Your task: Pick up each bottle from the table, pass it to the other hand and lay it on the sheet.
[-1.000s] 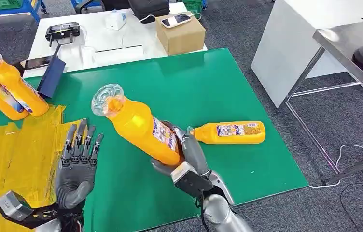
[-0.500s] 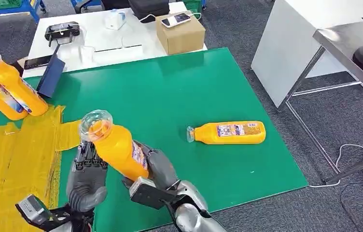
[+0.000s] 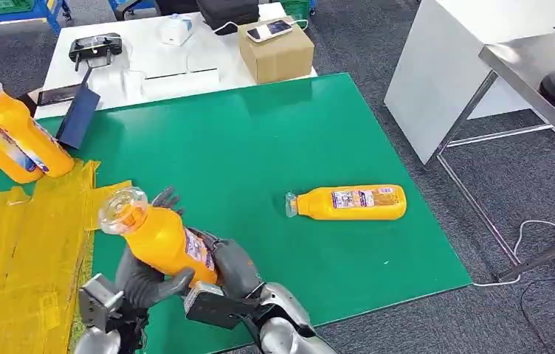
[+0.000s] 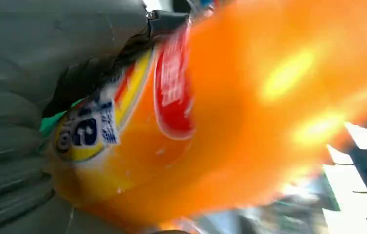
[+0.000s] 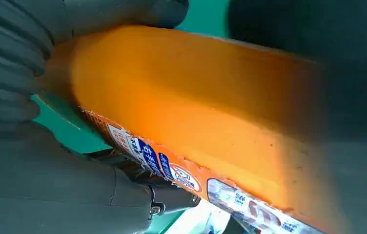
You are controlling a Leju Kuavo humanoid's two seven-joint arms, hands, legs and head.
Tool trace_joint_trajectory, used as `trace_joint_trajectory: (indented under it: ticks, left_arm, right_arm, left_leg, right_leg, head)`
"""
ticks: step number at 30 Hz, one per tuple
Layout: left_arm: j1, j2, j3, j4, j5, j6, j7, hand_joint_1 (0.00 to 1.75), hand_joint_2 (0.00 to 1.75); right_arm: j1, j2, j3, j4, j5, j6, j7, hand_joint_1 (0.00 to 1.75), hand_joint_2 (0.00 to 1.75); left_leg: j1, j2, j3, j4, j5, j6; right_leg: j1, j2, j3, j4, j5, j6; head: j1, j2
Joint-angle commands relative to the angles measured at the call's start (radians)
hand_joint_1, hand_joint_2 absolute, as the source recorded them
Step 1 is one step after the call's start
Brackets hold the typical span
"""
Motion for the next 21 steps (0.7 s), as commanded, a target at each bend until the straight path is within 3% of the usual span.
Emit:
trace_joint_trajectory:
  ticks: [1, 3, 8, 9, 10, 21]
  left_arm:
    - [-0.055, 0.048, -0.060, 0.104, -0.067, 0.043, 0.014, 0.00, 1.75]
    - [-0.072, 0.067, -0.084, 0.116, -0.191, 0.124, 0.029, 0.00, 1.75]
    - [-0.099, 0.095, -0.103, 0.167, -0.270, 0.156, 0.058, 0.00, 1.75]
    - [-0.103, 0.095, -0.105, 0.179, -0.279, 0.162, 0.054, 0.68, 1.75]
    - [-0.101, 0.094, -0.104, 0.179, -0.281, 0.165, 0.052, 1.75, 1.75]
    - [-0.077, 0.072, -0.061, 0.145, -0.159, 0.096, 0.002, 1.75, 1.75]
  right_arm:
    - [-0.050, -0.007, 0.063, 0.078, 0.001, 0.007, 0.006, 1.75, 1.75]
    - [-0.057, -0.005, 0.069, 0.089, 0.004, 0.008, 0.009, 1.75, 1.75]
    - [-0.059, 0.003, 0.075, 0.110, 0.009, 0.010, 0.011, 1.75, 1.75]
    - [-0.063, 0.006, 0.078, 0.121, 0.010, 0.010, 0.011, 1.75, 1.75]
    - [-0.064, 0.007, 0.079, 0.124, 0.010, 0.010, 0.011, 1.75, 1.75]
    - [-0.074, 0.011, 0.078, 0.146, 0.003, 0.009, 0.008, 1.75, 1.75]
  left_leg:
    - [0.003, -0.008, 0.010, 0.000, -0.004, -0.002]
    - [0.002, -0.007, 0.007, 0.000, -0.002, -0.001]
    - [0.002, -0.009, 0.008, 0.000, -0.002, -0.002]
    - [0.001, -0.005, 0.004, -0.001, 0.000, -0.001]
    - [0.002, -0.006, 0.007, -0.001, -0.001, -0.001]
    - [0.001, -0.005, 0.006, 0.000, -0.002, -0.001]
  right_leg:
    - [0.001, 0.005, 0.010, -0.001, -0.004, -0.004]
    - [0.000, 0.003, 0.008, -0.001, -0.002, -0.002]
    - [0.000, 0.003, 0.009, -0.001, -0.003, -0.004]
    - [-0.001, 0.002, 0.005, -0.001, -0.001, -0.002]
    - [0.000, 0.003, 0.007, -0.001, -0.002, -0.003]
    - [0.000, 0.004, 0.006, -0.001, -0.002, -0.002]
  head:
    - [0.000, 0.000]
    - [0.000, 0.000]
    - [0.000, 0.000]
    - [0.000, 0.000]
    - [0.000, 0.000]
    - [0.000, 0.000]
